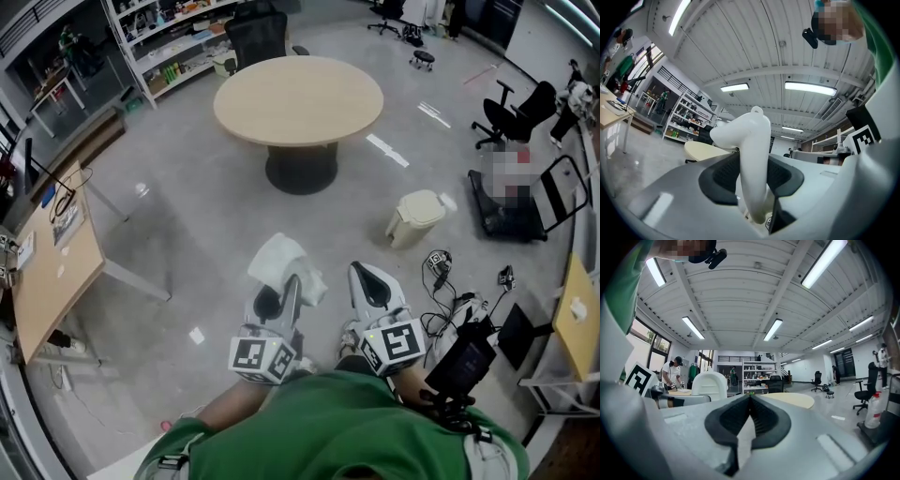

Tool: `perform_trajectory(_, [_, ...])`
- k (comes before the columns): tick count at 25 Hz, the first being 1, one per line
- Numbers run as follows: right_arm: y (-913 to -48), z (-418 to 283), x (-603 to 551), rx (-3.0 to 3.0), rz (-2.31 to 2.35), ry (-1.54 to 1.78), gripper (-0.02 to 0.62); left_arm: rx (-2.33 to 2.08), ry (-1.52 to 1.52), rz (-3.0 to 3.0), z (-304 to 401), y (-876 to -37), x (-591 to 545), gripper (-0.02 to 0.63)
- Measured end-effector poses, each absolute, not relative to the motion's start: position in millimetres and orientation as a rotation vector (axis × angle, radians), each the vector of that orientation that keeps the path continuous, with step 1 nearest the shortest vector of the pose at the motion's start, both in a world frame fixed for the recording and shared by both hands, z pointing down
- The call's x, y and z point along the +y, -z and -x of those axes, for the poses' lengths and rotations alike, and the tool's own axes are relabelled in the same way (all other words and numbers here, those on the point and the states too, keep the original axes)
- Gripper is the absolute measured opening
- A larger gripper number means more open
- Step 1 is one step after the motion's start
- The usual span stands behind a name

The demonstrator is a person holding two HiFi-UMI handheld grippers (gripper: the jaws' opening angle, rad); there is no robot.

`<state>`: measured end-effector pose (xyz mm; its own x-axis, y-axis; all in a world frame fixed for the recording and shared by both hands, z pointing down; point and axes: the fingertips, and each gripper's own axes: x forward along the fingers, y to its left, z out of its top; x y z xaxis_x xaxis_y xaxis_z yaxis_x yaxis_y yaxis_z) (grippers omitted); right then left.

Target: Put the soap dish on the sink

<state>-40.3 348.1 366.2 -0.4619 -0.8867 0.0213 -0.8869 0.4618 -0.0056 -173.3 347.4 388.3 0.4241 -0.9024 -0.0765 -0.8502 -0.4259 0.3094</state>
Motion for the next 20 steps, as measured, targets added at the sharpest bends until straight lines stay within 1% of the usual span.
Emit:
perform_trajectory(9, [-360.2,16.0,290.7,-2.736,-1.588,-0.035,0.002,-1.620,0.320,-2.439,153.0,-380.7,298.1,0.152])
perform_trajectory(20, [-358.5,-44.8,212.6,-2.792,-1.559,-0.040,0.002,-1.693,0.302,-2.418,95.9,-379.9,223.5,0.152])
